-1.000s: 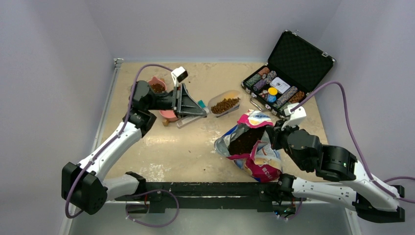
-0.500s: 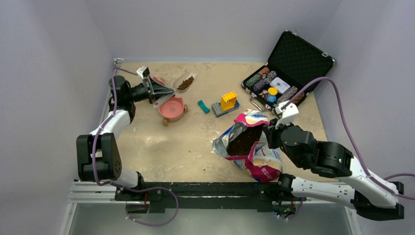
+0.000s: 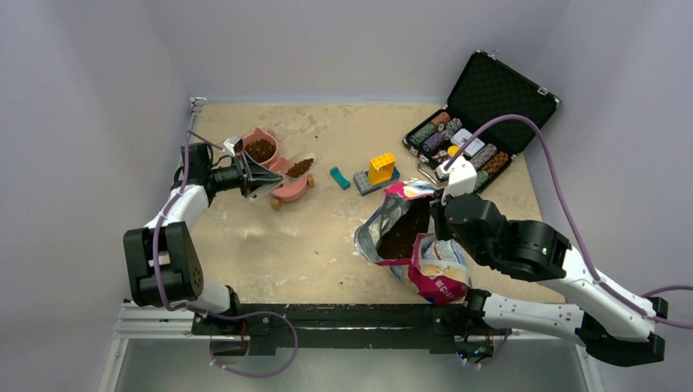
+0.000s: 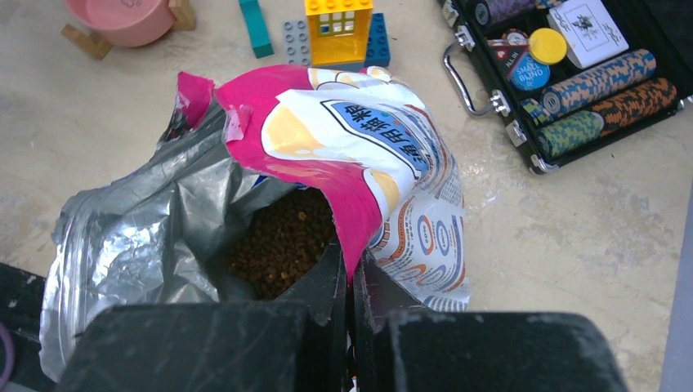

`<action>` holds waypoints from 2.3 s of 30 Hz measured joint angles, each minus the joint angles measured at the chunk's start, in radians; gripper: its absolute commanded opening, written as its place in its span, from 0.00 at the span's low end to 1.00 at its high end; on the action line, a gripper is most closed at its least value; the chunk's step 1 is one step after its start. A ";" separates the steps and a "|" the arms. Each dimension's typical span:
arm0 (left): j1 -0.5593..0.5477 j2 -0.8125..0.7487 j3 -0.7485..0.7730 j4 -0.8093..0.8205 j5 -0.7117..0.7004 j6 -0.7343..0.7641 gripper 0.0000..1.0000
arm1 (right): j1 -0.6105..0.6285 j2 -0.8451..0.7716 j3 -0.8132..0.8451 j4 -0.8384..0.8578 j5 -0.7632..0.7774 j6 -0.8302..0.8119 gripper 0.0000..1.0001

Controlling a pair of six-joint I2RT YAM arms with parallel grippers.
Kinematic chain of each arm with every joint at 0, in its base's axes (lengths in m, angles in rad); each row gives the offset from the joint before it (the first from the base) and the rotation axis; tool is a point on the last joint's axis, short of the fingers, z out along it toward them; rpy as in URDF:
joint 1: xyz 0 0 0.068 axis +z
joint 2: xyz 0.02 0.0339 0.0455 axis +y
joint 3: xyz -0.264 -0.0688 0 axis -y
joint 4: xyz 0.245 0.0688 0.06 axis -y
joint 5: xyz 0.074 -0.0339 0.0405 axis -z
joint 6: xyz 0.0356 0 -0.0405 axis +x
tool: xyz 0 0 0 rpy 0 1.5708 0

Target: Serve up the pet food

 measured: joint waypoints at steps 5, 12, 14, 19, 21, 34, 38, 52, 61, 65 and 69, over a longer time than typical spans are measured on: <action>0.024 -0.002 -0.029 -0.007 -0.001 0.019 0.00 | -0.126 -0.018 -0.001 -0.006 -0.061 -0.015 0.00; 0.071 -0.003 -0.027 -0.008 -0.002 0.019 0.00 | -0.160 0.003 0.016 -0.014 -0.092 -0.025 0.00; 0.079 -0.003 -0.021 -0.029 -0.006 0.028 0.00 | -0.163 0.001 0.018 -0.015 -0.097 -0.026 0.00; 0.091 -0.002 0.018 -0.134 -0.028 0.106 0.00 | -0.171 -0.030 0.008 -0.013 -0.121 -0.068 0.00; 0.097 0.012 0.043 -0.196 -0.040 0.155 0.00 | -0.175 -0.048 -0.001 -0.008 -0.125 -0.088 0.00; 0.111 0.140 0.191 -0.544 -0.224 0.309 0.00 | -0.177 -0.131 -0.081 0.061 -0.147 -0.066 0.00; 0.109 0.143 0.263 -0.658 -0.327 0.333 0.00 | -0.177 -0.139 -0.083 0.061 -0.146 -0.050 0.00; -0.055 0.153 0.532 -0.948 -0.682 0.355 0.00 | -0.180 -0.134 -0.087 0.069 -0.151 -0.031 0.00; -0.136 0.138 0.705 -1.141 -0.959 0.362 0.00 | -0.180 -0.122 -0.087 0.076 -0.161 -0.031 0.00; -0.147 0.079 0.708 -1.146 -0.935 0.349 0.00 | -0.181 -0.119 -0.086 0.081 -0.173 -0.033 0.00; -0.232 0.040 0.737 -1.131 -0.795 0.319 0.00 | -0.181 -0.078 -0.059 0.072 -0.179 -0.031 0.00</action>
